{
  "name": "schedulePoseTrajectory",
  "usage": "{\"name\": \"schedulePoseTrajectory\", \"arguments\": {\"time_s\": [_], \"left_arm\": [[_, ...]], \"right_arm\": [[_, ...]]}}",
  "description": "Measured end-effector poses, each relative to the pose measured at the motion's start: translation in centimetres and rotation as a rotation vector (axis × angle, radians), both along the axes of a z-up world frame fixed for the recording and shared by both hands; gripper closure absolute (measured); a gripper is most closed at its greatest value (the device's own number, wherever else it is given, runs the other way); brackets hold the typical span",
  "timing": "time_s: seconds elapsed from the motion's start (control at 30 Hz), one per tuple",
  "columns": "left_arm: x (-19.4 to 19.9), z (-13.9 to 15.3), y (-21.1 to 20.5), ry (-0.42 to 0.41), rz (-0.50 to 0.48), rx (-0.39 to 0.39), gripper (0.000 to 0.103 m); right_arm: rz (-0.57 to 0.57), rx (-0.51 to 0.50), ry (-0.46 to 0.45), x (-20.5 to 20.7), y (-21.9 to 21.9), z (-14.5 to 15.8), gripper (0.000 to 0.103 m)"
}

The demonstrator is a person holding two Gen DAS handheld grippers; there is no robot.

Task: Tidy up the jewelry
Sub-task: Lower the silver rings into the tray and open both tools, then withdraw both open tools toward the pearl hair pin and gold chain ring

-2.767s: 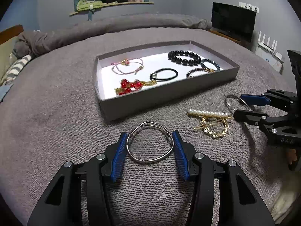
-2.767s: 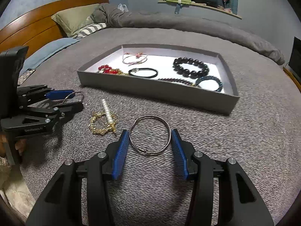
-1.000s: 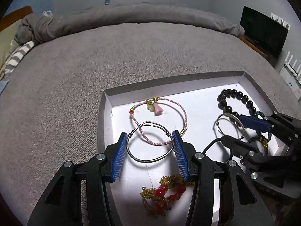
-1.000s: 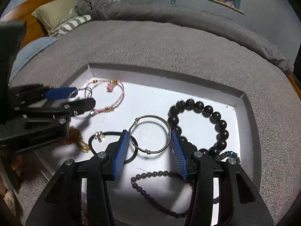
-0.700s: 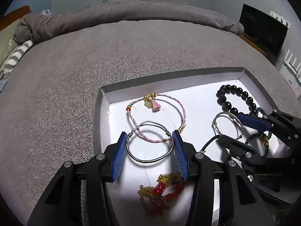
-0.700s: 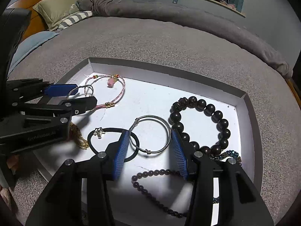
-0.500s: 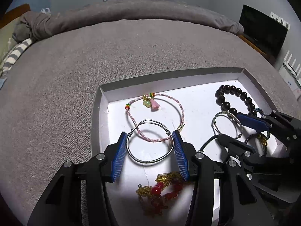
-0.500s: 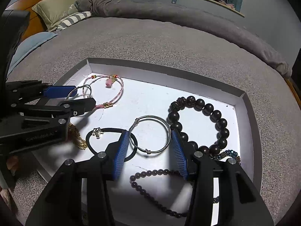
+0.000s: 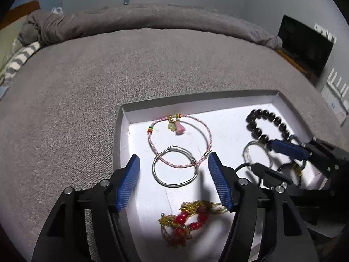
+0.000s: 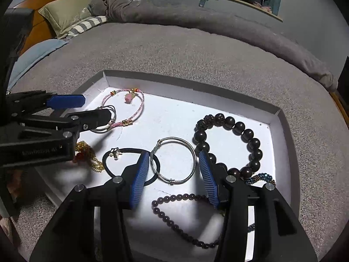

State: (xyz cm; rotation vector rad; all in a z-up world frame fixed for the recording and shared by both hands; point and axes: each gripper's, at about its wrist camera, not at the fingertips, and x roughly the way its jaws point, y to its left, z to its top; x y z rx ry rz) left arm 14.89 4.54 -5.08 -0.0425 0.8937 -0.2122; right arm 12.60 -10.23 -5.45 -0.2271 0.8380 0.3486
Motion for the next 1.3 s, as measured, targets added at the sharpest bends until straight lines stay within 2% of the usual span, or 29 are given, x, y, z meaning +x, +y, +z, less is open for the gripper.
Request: {"name": "schedulePoseTrajectory", "arguments": {"time_s": [0.07,0.27,0.47,0.6,0.67,0.93,1.3], "left_arm": [[-0.3,0.6,0.4,-0.015,0.008,-0.023,0.029],[-1.8,2.4,0.7,-0.059,0.004,-0.051,0.026],[-3.9,4.3,0.3,-0.117,0.011,-0.018,0.023],[-5.8,5.5,0.4,-0.164,0.025,0.007,0.02],[-6.5,5.8,0.4,-0.182,0.031,0.014,0.016],[-9.0,6.0,0.4,-0.225,0.045,0.049,0.012],[-12.9,5.4,0.2,-0.253,0.013,0.074,0.011]], "right_arm": [[0.006,0.011,-0.022,-0.6,-0.2,0.6,0.041],[0.005,0.014,-0.068,-2.3,-0.8,1.8,0.036],[-0.035,0.024,-0.116,-3.8,-2.0,2.8,0.025],[-0.069,0.042,-0.132,-4.9,-3.4,3.4,0.022],[-0.086,0.062,-0.14,-5.6,-4.2,3.8,0.017],[-0.141,0.13,-0.168,-8.6,-7.6,4.6,0.006],[-0.182,0.143,-0.189,-12.0,-10.4,4.3,0.006]]}}
